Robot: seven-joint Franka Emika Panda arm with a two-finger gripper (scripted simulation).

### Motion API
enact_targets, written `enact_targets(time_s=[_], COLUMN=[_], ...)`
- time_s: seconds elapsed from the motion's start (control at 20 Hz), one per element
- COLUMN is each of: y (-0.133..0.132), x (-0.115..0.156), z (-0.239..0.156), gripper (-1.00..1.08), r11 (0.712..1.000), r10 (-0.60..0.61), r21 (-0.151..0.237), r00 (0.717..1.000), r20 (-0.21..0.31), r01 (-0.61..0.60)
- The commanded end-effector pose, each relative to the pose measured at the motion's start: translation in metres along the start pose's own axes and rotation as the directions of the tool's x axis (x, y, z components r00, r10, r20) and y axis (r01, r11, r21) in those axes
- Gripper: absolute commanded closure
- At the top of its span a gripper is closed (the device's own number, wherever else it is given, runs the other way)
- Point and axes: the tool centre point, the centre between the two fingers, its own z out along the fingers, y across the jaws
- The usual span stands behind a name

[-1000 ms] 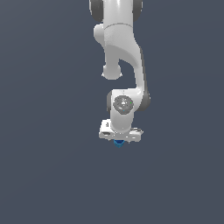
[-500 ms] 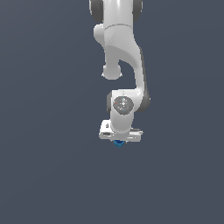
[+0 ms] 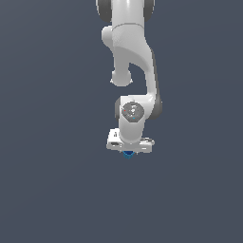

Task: Pick up the object and move it to a goal position.

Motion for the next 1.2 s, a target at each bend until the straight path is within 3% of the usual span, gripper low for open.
enact_targets(time_s=[0.0, 0.35, 1.15], y=[0.004, 0.022, 0.084], x=[-0.001, -0.008, -0.029], z=[-0.009, -0.052, -0.201], gripper=[1.08, 1.08, 1.08], r11=[1.0, 1.0, 1.0], r10=[0.0, 0.0, 0.001], r21=[0.0, 0.0, 0.001], r00=[1.0, 1.0, 1.0], r20=[-0.002, -0.002, -0.002], r01=[0.0, 0.0, -0.001])
